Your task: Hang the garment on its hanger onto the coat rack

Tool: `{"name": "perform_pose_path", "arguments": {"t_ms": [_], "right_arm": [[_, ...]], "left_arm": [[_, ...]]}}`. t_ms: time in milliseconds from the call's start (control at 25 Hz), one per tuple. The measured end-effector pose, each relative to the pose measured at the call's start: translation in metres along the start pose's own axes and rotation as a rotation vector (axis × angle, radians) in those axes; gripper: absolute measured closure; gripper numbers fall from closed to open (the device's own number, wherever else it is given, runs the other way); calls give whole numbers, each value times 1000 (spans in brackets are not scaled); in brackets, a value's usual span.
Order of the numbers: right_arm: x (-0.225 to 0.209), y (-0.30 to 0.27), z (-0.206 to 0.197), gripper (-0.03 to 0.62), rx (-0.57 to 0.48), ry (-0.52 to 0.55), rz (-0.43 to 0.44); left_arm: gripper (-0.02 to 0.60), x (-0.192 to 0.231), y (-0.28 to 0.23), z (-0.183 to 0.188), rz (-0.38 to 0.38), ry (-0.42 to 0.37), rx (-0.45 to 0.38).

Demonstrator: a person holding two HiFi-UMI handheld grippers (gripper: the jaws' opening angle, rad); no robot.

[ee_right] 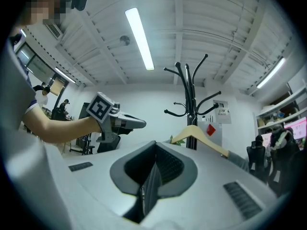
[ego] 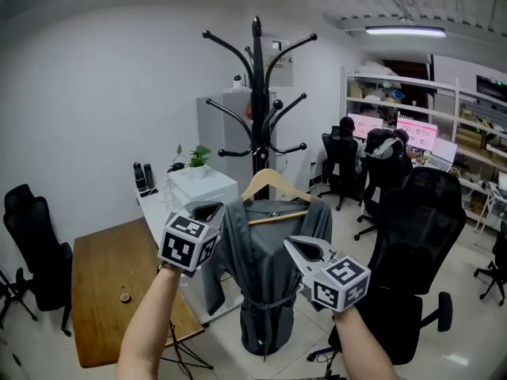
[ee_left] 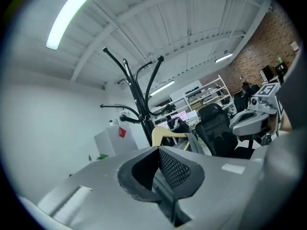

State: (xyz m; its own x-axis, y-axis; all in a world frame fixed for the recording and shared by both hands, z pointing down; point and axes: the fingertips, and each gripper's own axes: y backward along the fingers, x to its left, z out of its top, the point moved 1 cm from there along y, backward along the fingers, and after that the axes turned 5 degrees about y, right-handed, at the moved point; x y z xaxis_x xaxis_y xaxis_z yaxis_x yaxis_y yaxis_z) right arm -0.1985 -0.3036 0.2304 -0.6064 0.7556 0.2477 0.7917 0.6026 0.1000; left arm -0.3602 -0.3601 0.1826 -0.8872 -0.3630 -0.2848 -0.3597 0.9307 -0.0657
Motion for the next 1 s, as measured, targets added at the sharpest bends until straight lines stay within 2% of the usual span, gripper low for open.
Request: {"name": "perform_pose_path", "arguments": {"t_ms": [240, 440, 720, 1000], "right_arm": [[-12, 43, -20, 594, 35, -33, -13], [-6, 66, -44, 594, 57, -73, 8], [1, 84, -53, 594, 46, -90, 40], [9, 86, -55, 594, 40, -98, 67]], "left_arm": [[574, -98, 6, -48, -33, 176, 16], [574, -143, 17, -67, 28, 284, 29], [574, -184, 24, -73, 10, 318, 19], [574, -198, 33, -87, 9, 361, 30]]}}
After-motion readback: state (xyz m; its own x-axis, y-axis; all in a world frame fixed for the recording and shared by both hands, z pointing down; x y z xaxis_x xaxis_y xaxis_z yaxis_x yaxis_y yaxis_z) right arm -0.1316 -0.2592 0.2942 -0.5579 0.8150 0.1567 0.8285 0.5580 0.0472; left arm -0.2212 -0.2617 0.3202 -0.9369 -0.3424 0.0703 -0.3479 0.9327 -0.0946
